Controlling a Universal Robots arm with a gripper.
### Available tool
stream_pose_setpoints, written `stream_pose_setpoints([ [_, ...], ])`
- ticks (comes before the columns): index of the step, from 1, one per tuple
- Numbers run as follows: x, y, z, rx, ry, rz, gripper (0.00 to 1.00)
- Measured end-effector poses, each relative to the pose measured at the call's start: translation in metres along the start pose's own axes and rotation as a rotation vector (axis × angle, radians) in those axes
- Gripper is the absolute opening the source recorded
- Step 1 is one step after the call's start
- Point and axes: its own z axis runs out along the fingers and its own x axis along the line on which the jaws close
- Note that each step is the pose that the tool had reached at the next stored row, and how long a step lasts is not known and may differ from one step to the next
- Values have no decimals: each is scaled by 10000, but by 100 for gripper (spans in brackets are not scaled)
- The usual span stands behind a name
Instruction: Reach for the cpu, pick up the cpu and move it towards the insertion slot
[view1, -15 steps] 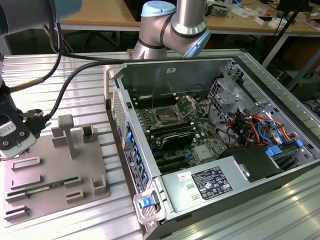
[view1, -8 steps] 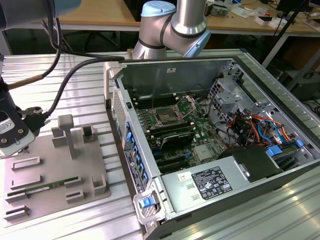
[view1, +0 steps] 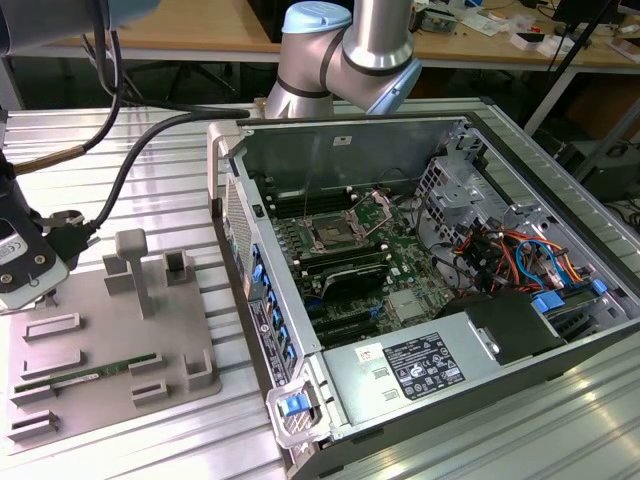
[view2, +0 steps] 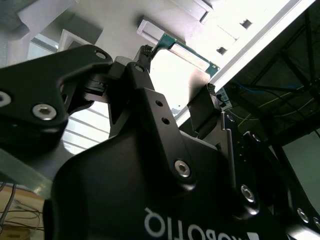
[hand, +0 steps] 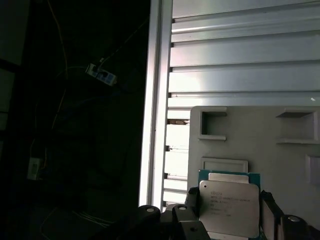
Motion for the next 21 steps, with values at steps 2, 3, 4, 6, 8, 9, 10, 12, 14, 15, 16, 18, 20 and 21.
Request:
stream_pose_setpoints([
  [2,0,0,0,-2,0,0,55],
  [3,0,0,-2,-2,0,0,55],
  [4,1,0,-5,-2,1,0,55],
  [6,1,2,-18,-2,0,0,55],
  [8,1,3,-30,-4,-1,-1,55],
  [9,2,4,-36,-5,-1,0,55],
  [10,2,5,-44,-8,0,0,55],
  [12,2,6,-52,-10,0,0,55],
  [14,3,7,-59,-13,2,0,55],
  [15,3,7,-62,-15,3,0,55],
  [16,3,7,-66,-18,3,0,55],
  [18,4,9,-79,-24,8,0,55],
  [20,4,10,-92,-30,10,0,55],
  [21,5,11,-99,-36,10,0,55],
])
